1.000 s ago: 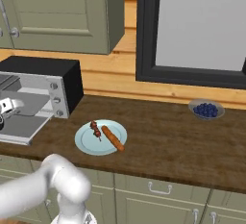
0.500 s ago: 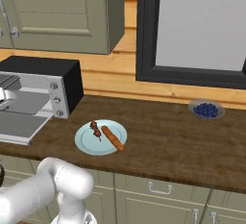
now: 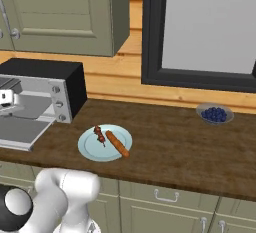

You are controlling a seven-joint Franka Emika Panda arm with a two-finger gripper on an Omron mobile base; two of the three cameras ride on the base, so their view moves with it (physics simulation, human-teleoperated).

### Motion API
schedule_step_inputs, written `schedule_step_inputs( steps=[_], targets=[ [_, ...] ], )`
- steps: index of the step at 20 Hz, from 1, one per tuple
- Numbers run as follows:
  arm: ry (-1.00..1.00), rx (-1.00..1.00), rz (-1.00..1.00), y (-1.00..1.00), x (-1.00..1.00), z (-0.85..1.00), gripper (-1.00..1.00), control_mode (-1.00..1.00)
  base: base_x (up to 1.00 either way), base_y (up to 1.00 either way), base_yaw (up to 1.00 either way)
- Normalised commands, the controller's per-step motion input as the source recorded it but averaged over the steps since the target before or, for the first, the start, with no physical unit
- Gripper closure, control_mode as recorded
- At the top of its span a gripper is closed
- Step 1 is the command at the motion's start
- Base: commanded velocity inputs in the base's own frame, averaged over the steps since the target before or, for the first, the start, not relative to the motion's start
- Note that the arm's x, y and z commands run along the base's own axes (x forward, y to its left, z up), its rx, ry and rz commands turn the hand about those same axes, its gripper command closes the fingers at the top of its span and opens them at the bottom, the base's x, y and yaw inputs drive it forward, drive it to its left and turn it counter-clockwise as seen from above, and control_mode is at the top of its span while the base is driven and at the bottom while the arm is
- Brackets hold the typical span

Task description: Pick up the kebab skewer and baguette bread, and place them inside the toaster oven. Close the toaster oven door and start by setting the timer.

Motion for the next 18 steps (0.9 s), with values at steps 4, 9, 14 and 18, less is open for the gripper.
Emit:
schedule_step_inputs(
  steps=[4,9,14,18],
  targets=[
    [0.13,0.07,0.00,-1.00,-0.14,0.14,1.00,-1.00,0.00,0.00,0.00],
    [0.13,0.01,0.00,-1.00,-0.14,0.08,1.00,-1.00,0.00,0.00,0.00],
    [0.07,0.00,-0.05,-1.00,0.03,0.01,1.00,-1.00,0.00,0.00,0.00],
    [0.00,0.00,-0.02,-1.00,0.37,0.00,1.00,-1.00,0.00,0.00,0.00]
  ],
)
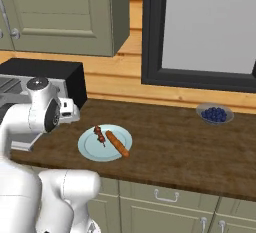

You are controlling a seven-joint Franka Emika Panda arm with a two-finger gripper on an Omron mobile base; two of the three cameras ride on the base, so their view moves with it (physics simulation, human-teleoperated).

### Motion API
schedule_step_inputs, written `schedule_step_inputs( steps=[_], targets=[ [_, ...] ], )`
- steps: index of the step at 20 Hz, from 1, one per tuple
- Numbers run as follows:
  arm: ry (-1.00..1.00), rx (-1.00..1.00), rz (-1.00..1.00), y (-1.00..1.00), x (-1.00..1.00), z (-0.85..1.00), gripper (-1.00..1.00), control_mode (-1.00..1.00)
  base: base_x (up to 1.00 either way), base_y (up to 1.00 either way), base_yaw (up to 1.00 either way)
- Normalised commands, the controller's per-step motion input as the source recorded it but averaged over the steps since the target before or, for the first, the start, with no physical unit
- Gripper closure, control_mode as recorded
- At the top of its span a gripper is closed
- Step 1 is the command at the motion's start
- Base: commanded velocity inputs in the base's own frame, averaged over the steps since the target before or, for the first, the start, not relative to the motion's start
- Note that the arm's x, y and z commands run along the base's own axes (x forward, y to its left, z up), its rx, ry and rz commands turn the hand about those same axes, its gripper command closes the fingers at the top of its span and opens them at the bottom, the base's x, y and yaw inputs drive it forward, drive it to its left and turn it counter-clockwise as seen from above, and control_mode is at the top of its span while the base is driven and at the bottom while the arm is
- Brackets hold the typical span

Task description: Pick up the kebab skewer and baguette bread, and place them inside the toaster oven. Close the toaster oven door and start by setting the timer.

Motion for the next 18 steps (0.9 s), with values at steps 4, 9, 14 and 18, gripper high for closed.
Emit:
schedule_step_inputs(
  steps=[4,9,14,18],
  targets=[
    [0.00,0.00,-0.07,-0.98,0.56,-0.01,-1.00,-1.00,0.00,0.00,0.00],
    [0.05,-0.01,-0.07,-0.91,0.28,-0.04,-1.00,-1.00,0.00,0.00,0.00],
    [0.11,0.00,-0.11,-0.35,0.11,-0.32,-1.00,-1.00,0.00,0.00,0.00],
    [0.14,-0.02,-0.16,0.03,0.18,-0.54,-1.00,-1.00,0.00,0.00,0.00]
  ],
)
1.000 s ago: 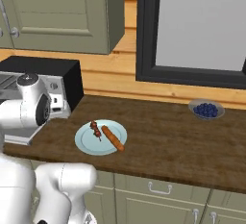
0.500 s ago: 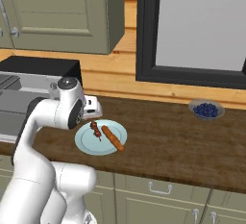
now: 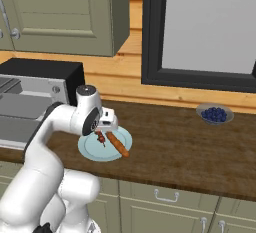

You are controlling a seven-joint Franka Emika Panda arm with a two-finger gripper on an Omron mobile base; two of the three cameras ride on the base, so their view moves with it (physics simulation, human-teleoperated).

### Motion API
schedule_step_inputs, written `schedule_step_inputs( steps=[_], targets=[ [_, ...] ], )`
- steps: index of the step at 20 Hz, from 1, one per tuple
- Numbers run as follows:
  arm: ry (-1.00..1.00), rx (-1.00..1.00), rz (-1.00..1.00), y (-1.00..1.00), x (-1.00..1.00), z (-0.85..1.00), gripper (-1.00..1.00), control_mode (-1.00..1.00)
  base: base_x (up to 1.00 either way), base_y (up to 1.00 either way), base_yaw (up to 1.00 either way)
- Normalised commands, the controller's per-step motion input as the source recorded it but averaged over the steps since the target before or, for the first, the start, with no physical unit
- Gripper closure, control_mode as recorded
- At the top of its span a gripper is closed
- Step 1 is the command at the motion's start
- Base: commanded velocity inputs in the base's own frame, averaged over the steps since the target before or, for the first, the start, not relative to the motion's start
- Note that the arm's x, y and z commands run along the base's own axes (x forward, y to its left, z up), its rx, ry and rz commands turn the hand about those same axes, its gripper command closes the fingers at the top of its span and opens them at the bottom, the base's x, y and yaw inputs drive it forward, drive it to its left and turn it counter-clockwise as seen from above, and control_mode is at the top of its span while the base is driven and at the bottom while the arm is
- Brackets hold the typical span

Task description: Pick up the kebab skewer and baguette bread, and place them inside the toaster oven. Close the toaster oven door and start by setting the timer.

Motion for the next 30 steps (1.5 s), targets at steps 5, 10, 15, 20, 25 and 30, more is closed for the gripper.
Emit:
schedule_step_inputs(
  steps=[5,10,15,20,25,30],
  targets=[
    [0.21,-0.04,-0.15,0.00,0.21,-0.55,-1.00,-1.00,0.00,0.00,0.00],
    [0.09,0.00,-0.04,0.10,0.37,-0.21,-1.00,-1.00,0.00,0.00,0.00],
    [0.03,0.01,0.00,0.05,0.53,-0.16,-1.00,-1.00,0.00,0.00,0.00],
    [0.02,0.01,0.00,0.04,0.57,-0.37,-1.00,-1.00,0.00,0.00,0.00],
    [0.00,0.02,0.00,0.12,0.32,-0.30,-1.00,-1.00,0.00,0.00,0.00],
    [0.01,0.00,0.00,0.04,0.02,-0.25,-1.00,-1.00,0.00,0.00,0.00]
  ],
)
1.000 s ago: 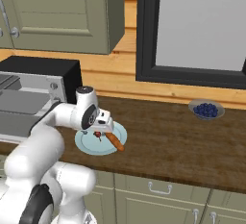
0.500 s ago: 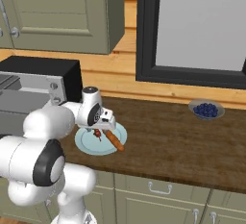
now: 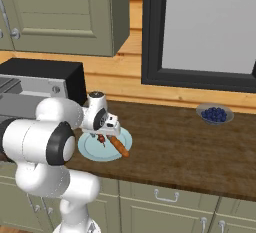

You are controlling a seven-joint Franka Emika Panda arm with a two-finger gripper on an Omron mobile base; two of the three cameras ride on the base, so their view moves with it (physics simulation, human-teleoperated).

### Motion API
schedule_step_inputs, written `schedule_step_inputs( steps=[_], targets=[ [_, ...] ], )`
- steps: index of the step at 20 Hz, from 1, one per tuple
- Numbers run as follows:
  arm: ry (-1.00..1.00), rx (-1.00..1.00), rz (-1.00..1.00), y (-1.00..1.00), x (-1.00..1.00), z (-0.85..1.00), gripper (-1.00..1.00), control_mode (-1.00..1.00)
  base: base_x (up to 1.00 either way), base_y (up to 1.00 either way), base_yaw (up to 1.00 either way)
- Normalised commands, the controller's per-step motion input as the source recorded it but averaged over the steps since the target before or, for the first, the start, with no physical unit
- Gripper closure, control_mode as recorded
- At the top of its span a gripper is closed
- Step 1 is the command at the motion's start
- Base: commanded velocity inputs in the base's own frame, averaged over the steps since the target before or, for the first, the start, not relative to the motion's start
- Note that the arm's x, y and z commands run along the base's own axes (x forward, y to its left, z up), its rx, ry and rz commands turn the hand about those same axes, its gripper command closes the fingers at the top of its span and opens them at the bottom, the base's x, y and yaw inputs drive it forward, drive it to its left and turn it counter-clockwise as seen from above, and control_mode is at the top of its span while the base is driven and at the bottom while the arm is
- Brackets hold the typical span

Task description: Pick up the kebab skewer and baguette bread, and place them inside the toaster oven. Close the toaster oven door and start by setting the timer.

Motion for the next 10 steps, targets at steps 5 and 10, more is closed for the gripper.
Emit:
schedule_step_inputs(
  steps=[5,10],
  targets=[
    [0.03,0.00,0.00,0.02,0.20,-0.39,-1.00,-1.00,0.00,0.00,0.00],
    [0.05,0.00,0.00,0.14,0.32,-0.34,-1.00,-1.00,0.00,0.00,0.00]
  ],
)
